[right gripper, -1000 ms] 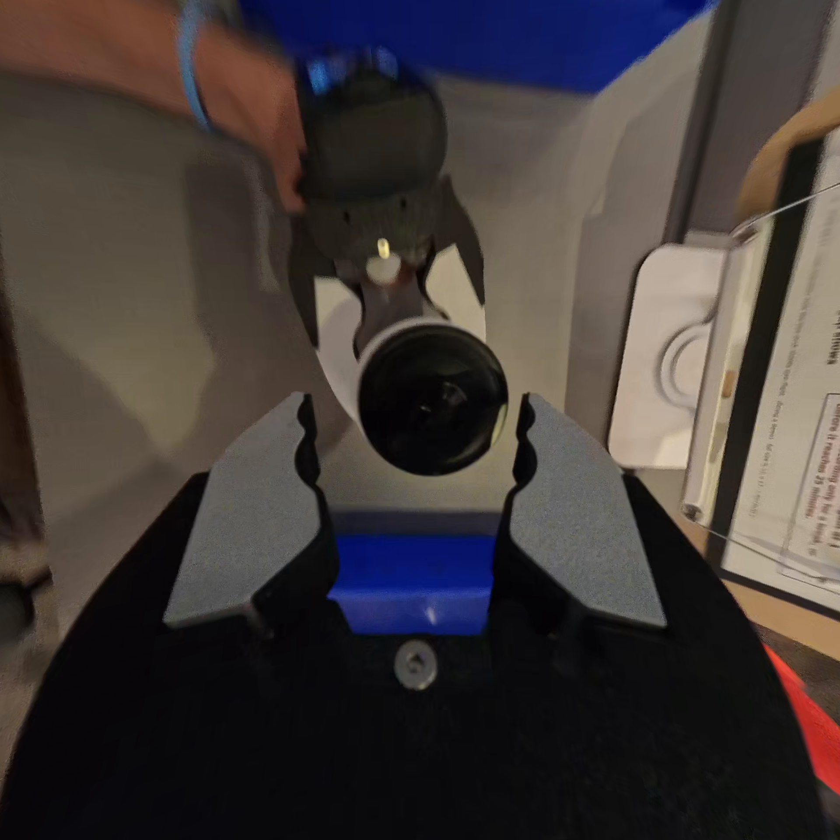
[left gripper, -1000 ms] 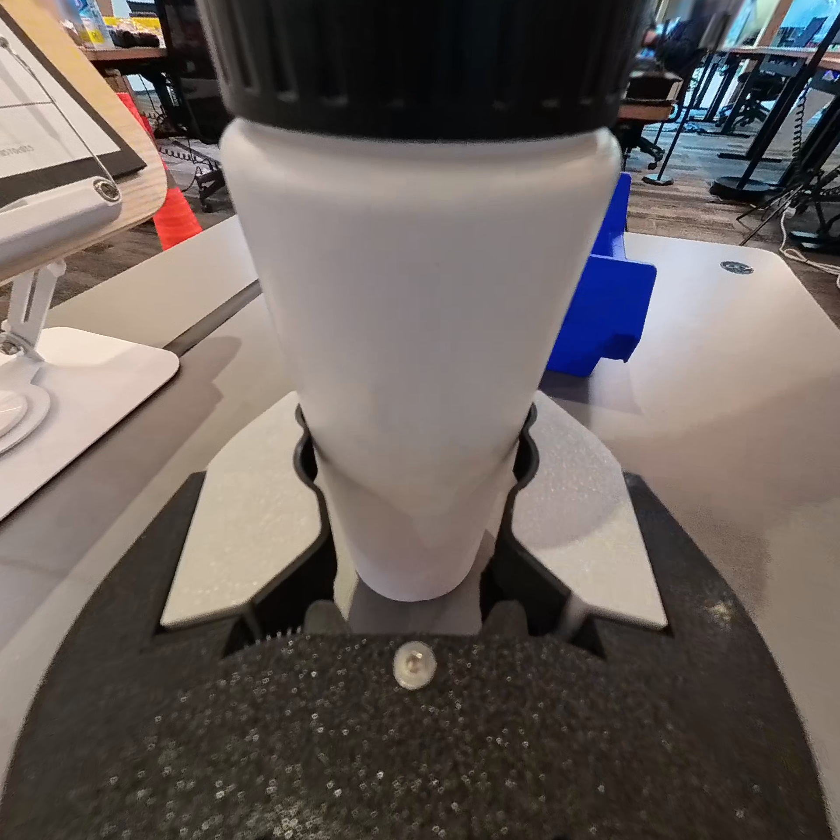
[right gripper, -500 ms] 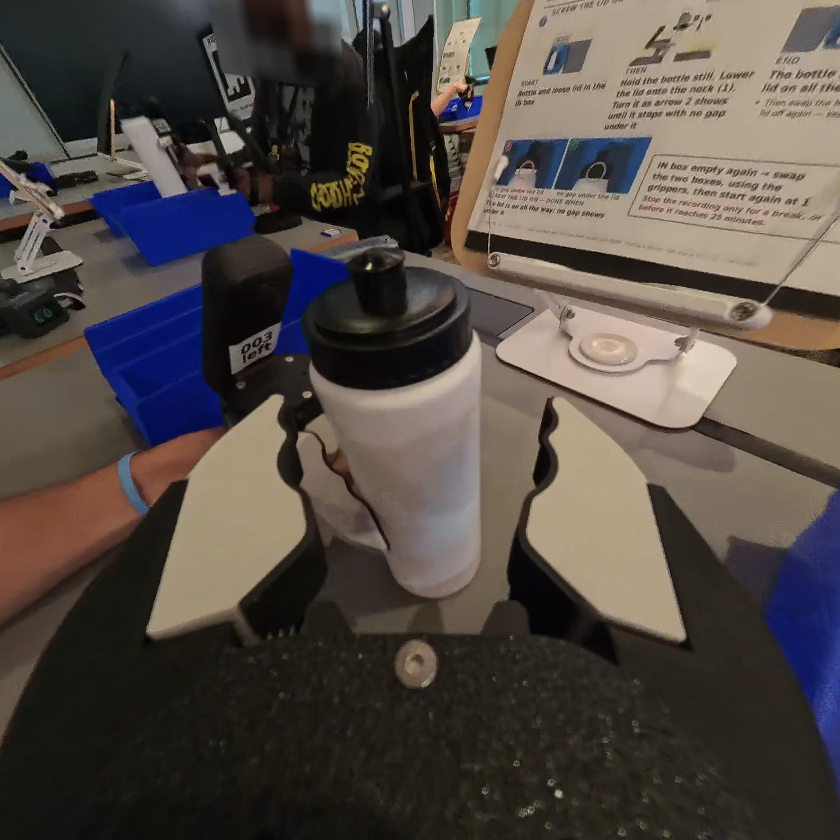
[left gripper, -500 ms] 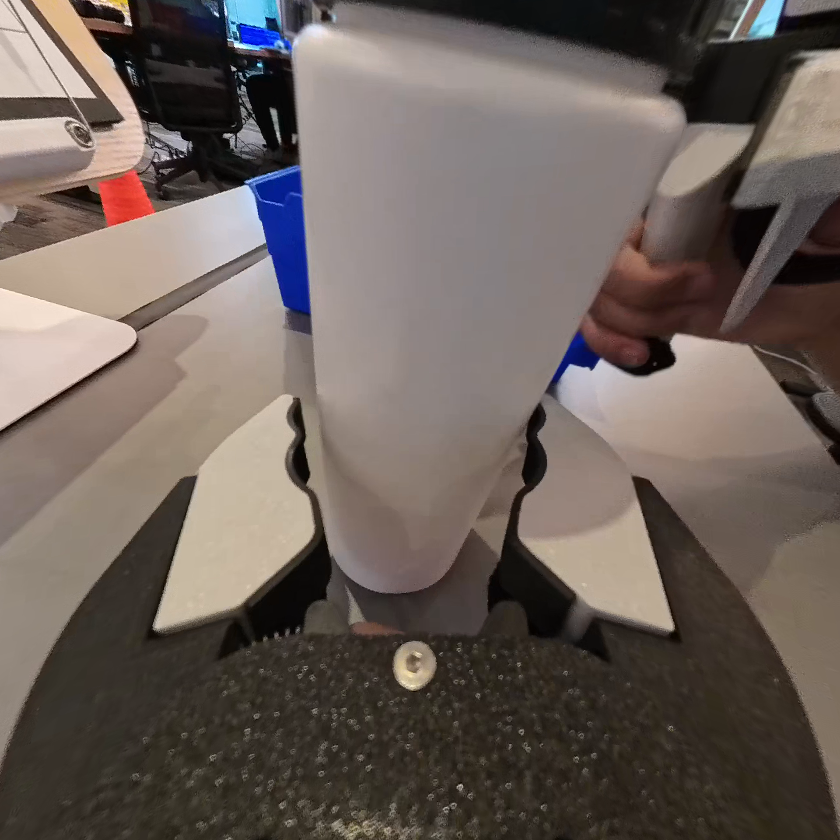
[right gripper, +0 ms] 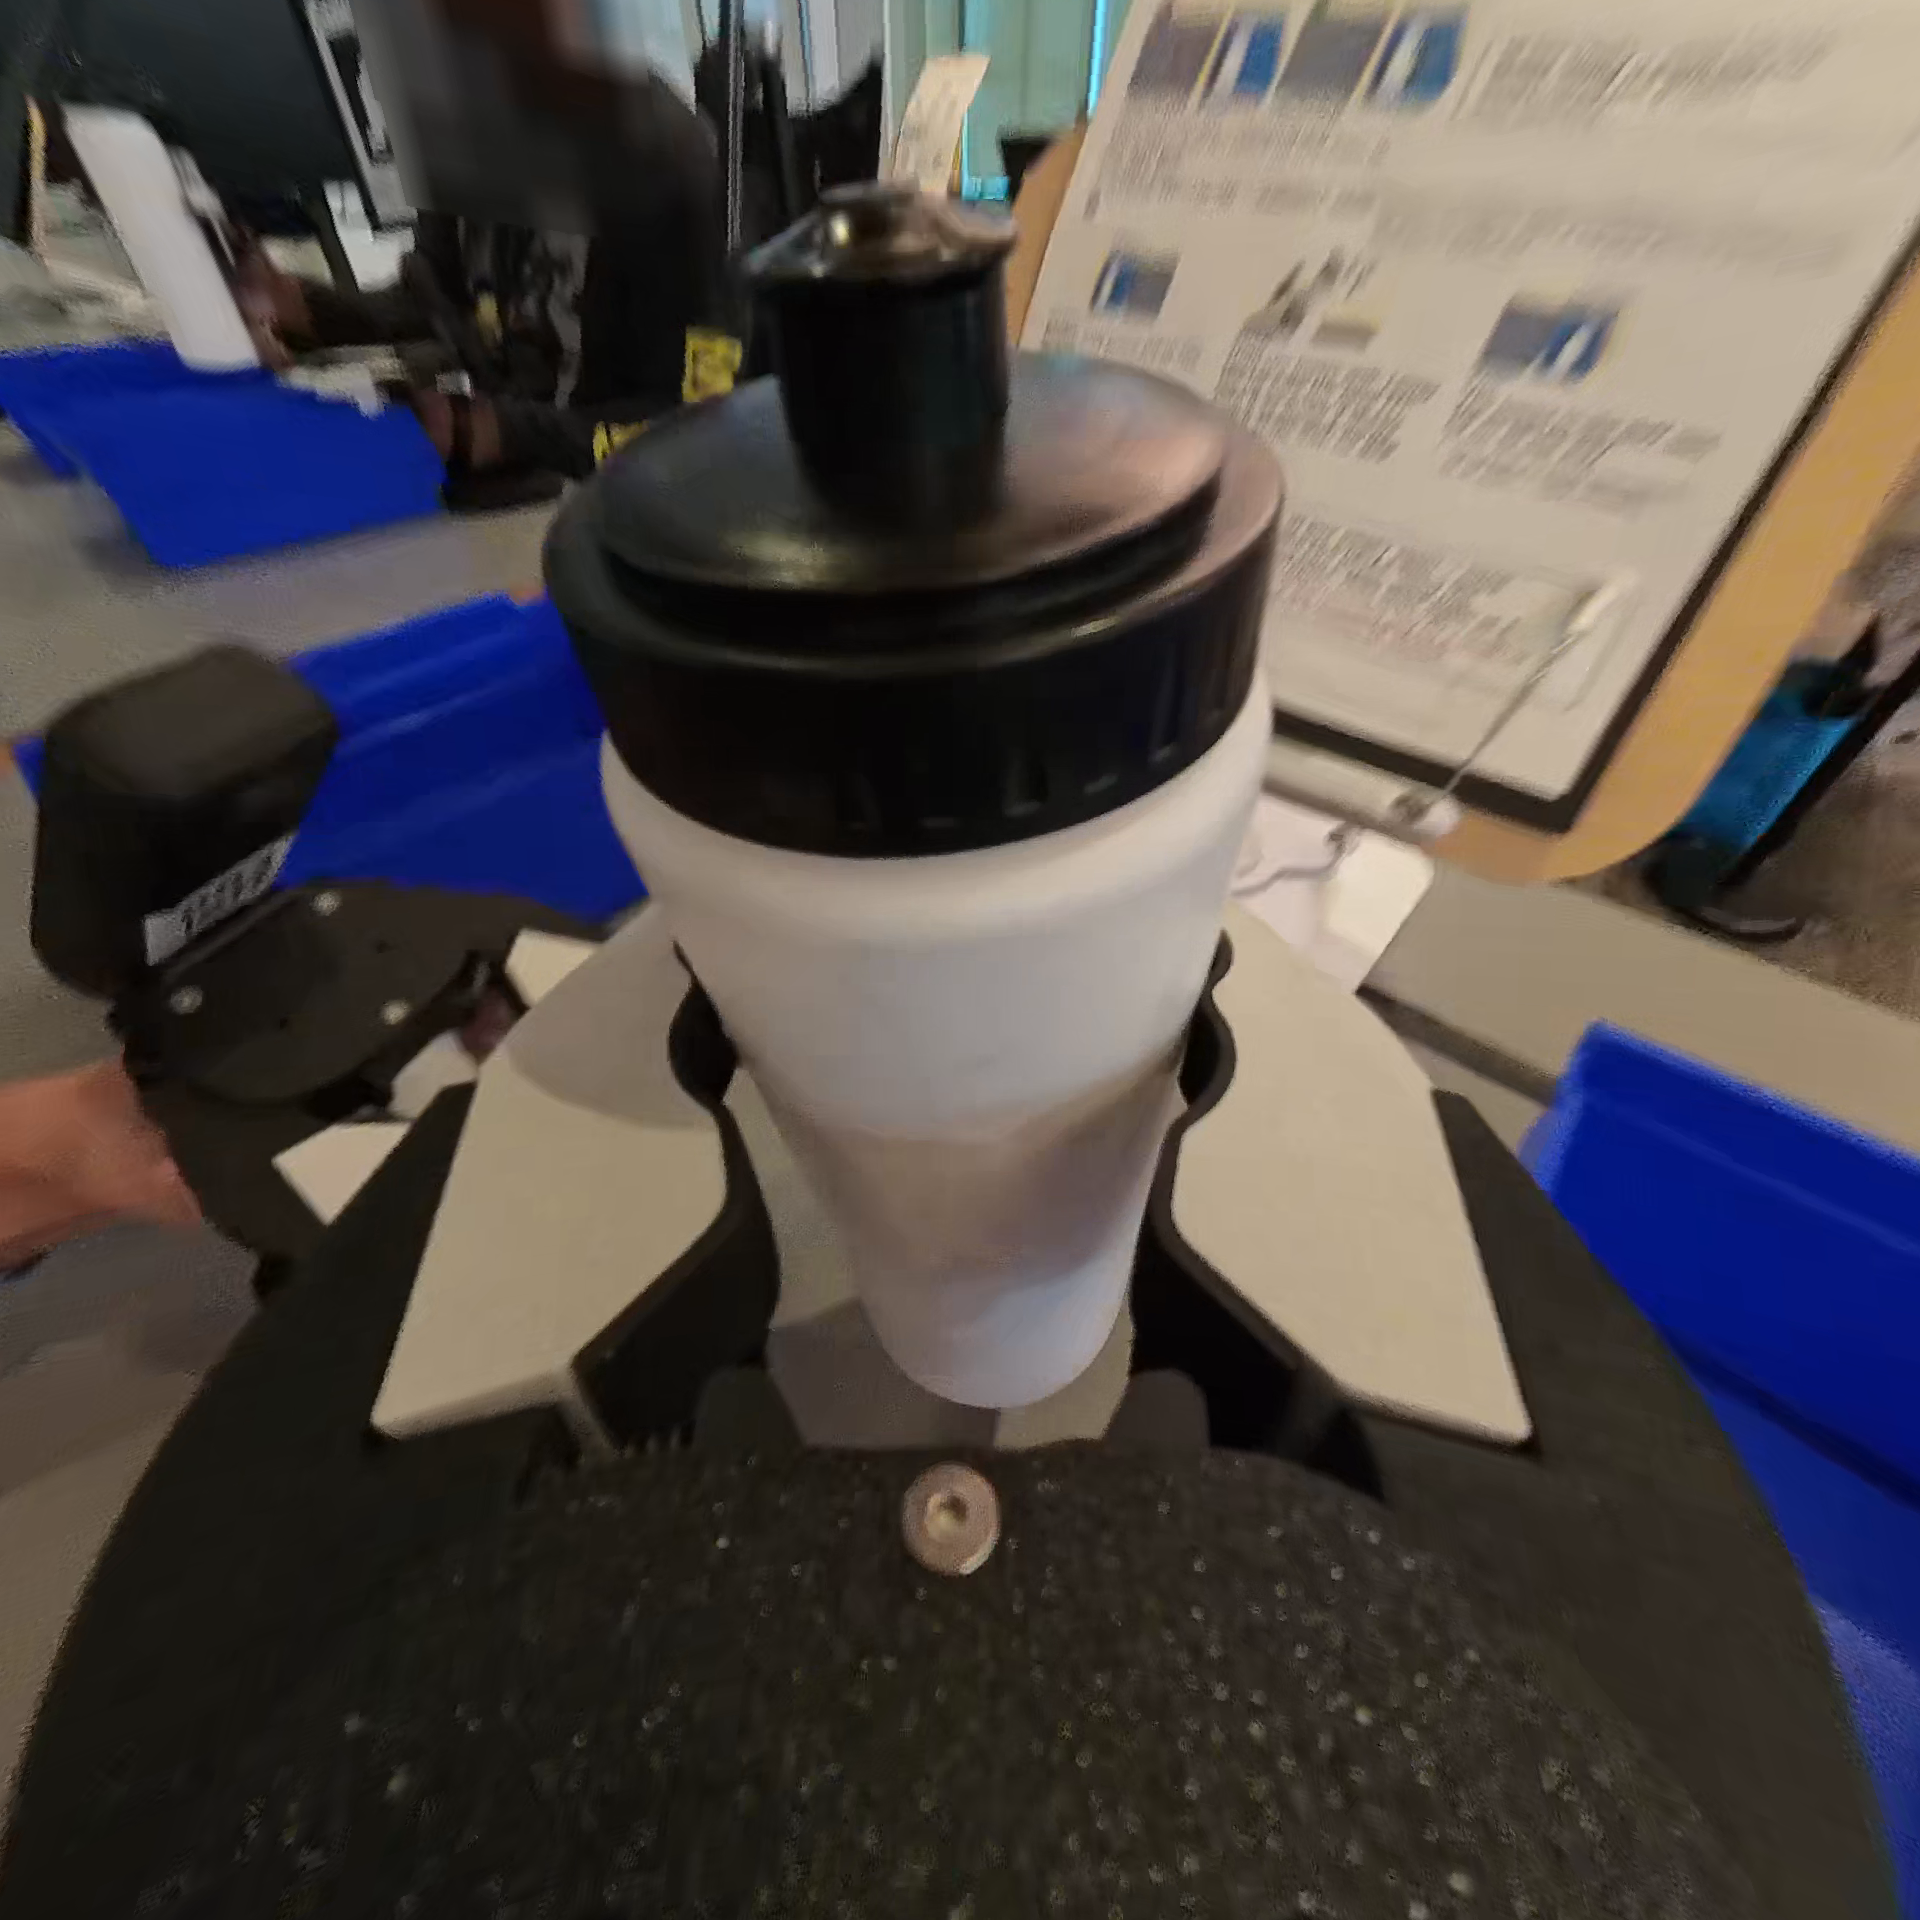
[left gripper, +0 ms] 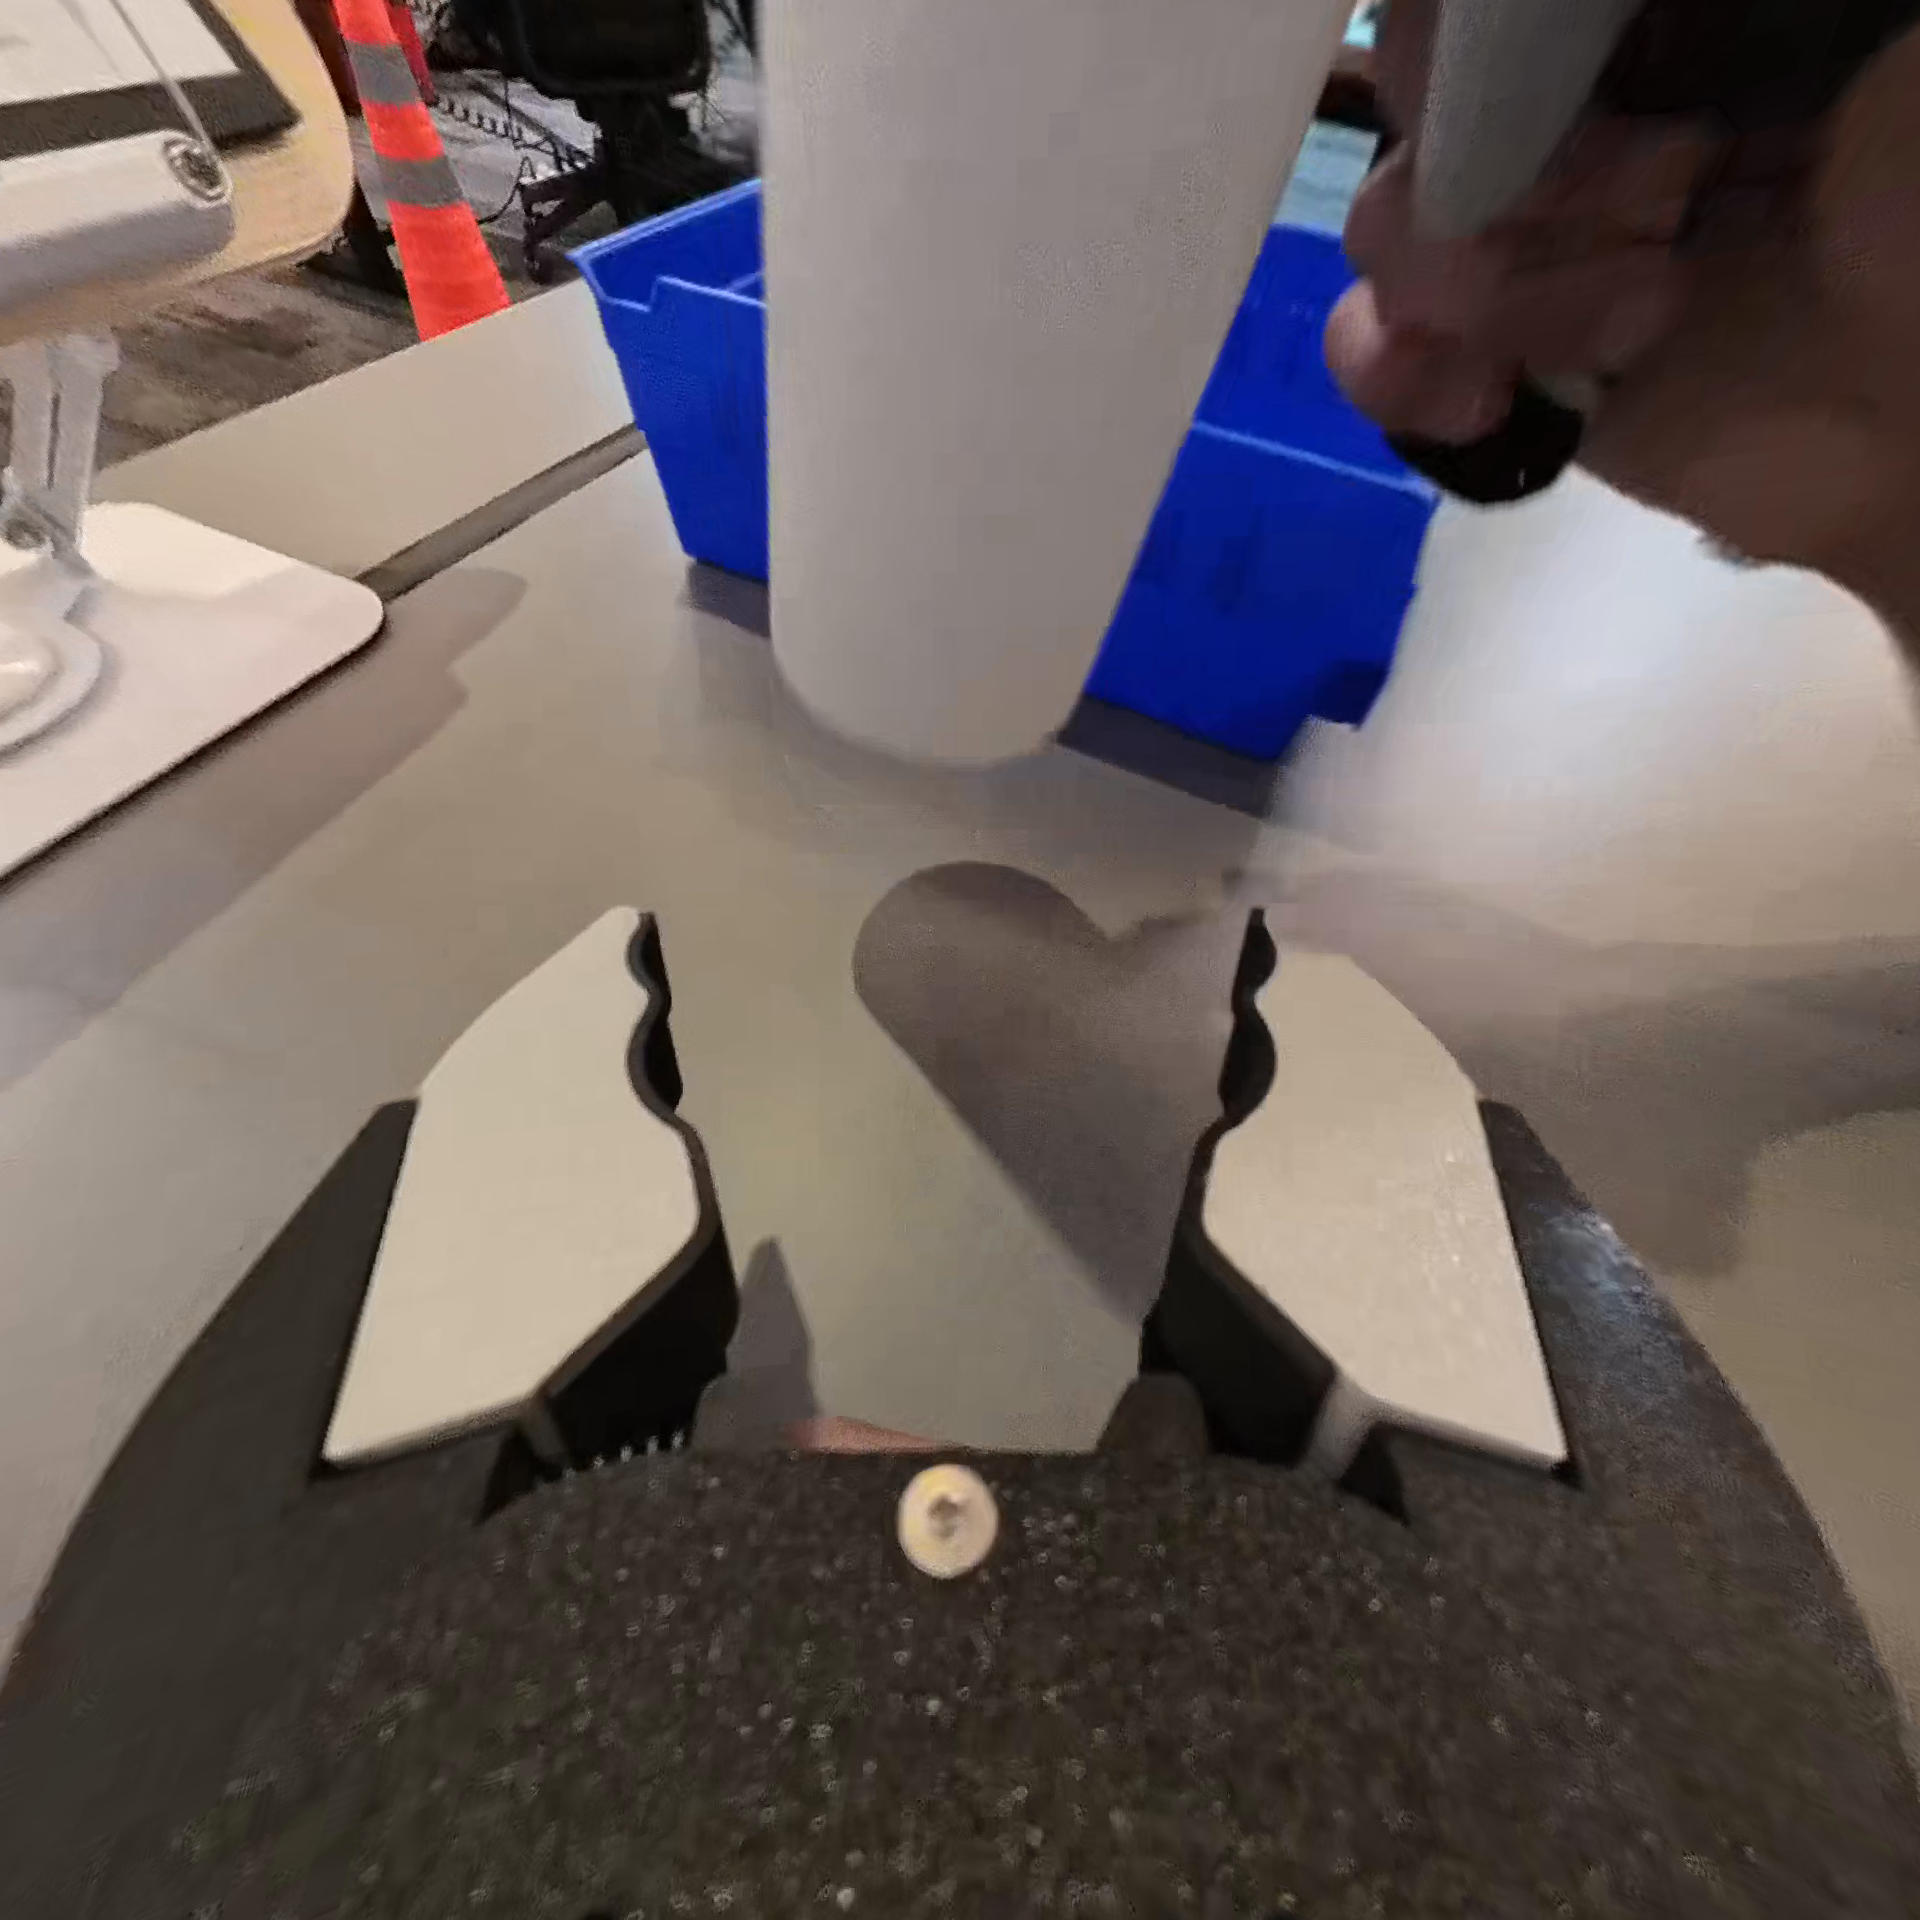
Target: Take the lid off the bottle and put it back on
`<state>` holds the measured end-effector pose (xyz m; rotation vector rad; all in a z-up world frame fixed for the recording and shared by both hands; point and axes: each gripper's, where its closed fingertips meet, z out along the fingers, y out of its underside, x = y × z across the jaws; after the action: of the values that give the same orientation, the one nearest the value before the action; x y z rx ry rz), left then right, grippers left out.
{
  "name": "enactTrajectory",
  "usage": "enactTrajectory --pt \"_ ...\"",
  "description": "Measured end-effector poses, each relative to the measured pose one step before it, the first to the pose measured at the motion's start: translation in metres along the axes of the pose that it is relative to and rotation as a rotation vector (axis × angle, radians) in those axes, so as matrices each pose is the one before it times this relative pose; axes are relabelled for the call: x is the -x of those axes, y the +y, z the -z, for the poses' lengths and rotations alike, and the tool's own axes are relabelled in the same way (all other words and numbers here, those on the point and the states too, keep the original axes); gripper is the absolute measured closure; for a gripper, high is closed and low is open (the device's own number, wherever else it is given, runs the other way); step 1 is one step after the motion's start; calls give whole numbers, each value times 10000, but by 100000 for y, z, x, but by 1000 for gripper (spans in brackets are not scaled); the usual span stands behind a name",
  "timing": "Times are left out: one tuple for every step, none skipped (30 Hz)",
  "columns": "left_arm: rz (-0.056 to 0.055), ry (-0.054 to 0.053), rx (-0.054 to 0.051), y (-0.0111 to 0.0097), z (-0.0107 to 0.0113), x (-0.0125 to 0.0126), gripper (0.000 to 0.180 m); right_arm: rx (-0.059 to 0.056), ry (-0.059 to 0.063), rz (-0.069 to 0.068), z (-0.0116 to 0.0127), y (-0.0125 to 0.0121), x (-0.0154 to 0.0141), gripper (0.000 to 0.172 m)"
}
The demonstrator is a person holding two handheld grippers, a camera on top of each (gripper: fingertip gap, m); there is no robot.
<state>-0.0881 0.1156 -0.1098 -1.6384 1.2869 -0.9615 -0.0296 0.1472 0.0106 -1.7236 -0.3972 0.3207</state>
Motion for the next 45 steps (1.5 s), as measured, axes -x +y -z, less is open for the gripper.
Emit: enactTrajectory --pt "355 -51 -181 212 1031 -947 79 -460 117 28 1503 -1542 -461 85" --pt "308 -98 -193 386 1087 -1017 79 -505 273 113 1531 -1662 -733 85" --pt "169 -104 -178 521 1021 -1071 82 -456 349 144 1475 -1729 -963 85" --pt "43 -117 -18 719 909 -1094 86 -411 341 175 1407 -1773 -1087 85" --pt "70 -215 147 950 894 -991 86 -467 418 187 1457 -1866 -1280 85" --pt "230 -200 -21 836 918 -967 83 -527 471 167 1513 -1833 -1428 85" --pt "358 -83 -250 604 919 -1035 84 -522 531 138 1469 -1688 -1618 85" --pt "395 -71 -212 560 887 -924 85 -435 553 61 1331 -1425 -1747 85" --pt "370 -129 -98 515 834 -741 85 -330 466 -42 1130 -1117 -1707 85" --pt "268 -166 -55 366 800 -625 85 -290 348 -138 921 -864 -1567 85" --pt "138 -203 -77 195 818 -537 84 -246 286 -227 709 -584 -1458 85" --pt "126 -242 -173 31 856 -408 83 -116 229 -287 457 -171 -1350 85" --pt "152 -166 -263 -113 870 -423 84 110 133 -320 139 385 -1166 85" --pt "88 -122 -265 -179 844 -416 84 359 141 -340 -137 932 -1113 85" --pt "-32 -214 -243 -203 783 -215 84 524 197 -365 -326 1307 -1101 85" --pt "-121 -236 -217 -165 687 -58 85 543 209 -382 -485 1451 -1042 85" --pt "-167 -173 -129 -80 524 -35 86 696 159 -443 -650 1671 -910 85" --pt "-179 -95 -35 -9 324 -2 87 771 131 -558 -777 1750 -809 85" --pt "-153 -22 17 23 135 26 87 786 1 -583 -938 1767 -626 84" --pt "-63 40 24 87 -23 75 87 889 -175 -512 -1113 1888 -409 84" --pt "92 83 41 195 -116 119 87 911 -200 -436 -1239 1920 -377 84" --pt "245 133 114 324 -161 119 88 926 -113 -317 -1309 1911 -437 84" --pt "302 175 149 292 -136 51 87 855 3 -140 -1293 1763 -490 84" --pt "263 178 73 125 -53 -28 87 681 154 -49 -1245 1473 -591 84" --pt "176 170 -32 -31 43 -118 87 566 219 -75 -1174 1250 -592 83" --pt "83 124 -62 -77 78 -126 88 524 104 -94 -1106 1107 -382 84" --pt "5 42 -21 -16 84 -56 88 354 -34 -168 -1034 826 -195 83" --pt "-56 -8 26 44 39 6 88 256 -203 -256 -925 667 -9 83" --pt "-88 -20 55 101 14 22 88 71 -458 -311 -688 295 337 83" --pt "-86 -27 67 112 -26 40 89 23 -419 -361 -506 151 253 83" --pt "-53 -16 56 99 -34 26 89 128 -79 -166 -407 284 -152 84" --pt "-4 13 33 63 -51 -2 89 103 95 5 -394 229 -327 84" --pt "41 37 17 47 -45 -31 89 156 271 130 -418 297 -522 85" --pt "62 38 13 30 -22 -30 89 183 396 253 -463 345 -678 85" --pt "57 41 4 17 -10 -46 89 201 339 151 -413 382 -582 86" --pt "48 37 4 22 -5 -43 89 219 184 14 -345 388 -375 86" --pt "41 23 15 40 -4 -8 89 116 21 -15 -247 245 -144 86" --pt "29 18 28 68 -29 -15 89 95 -6 -42 -150 169 -89 85" --pt "13 26 44 86 -45 -25 89 128 -2 -11 -100 188 -75 85" --pt "-4 17 58 101 -62 -14 89 184 20 21 -131 261 -106 85" --pt "-17 -1 60 100 -70 -10 90 279 85 32 -212 414 -256 85" --pt "-19 9 56 103 -76 -17 90 392 113 40 -345 566 -377 84" --pt "-12 21 53 84 -79 -57 90 468 126 -33 -449 664 -511 84" --pt "-8 17 46 77 -66 -47 90 391 51 -139 -499 622 -450 82" --pt "-13 14 40 65 -55 -47 90 195 -342 -167 -433 344 69 80"
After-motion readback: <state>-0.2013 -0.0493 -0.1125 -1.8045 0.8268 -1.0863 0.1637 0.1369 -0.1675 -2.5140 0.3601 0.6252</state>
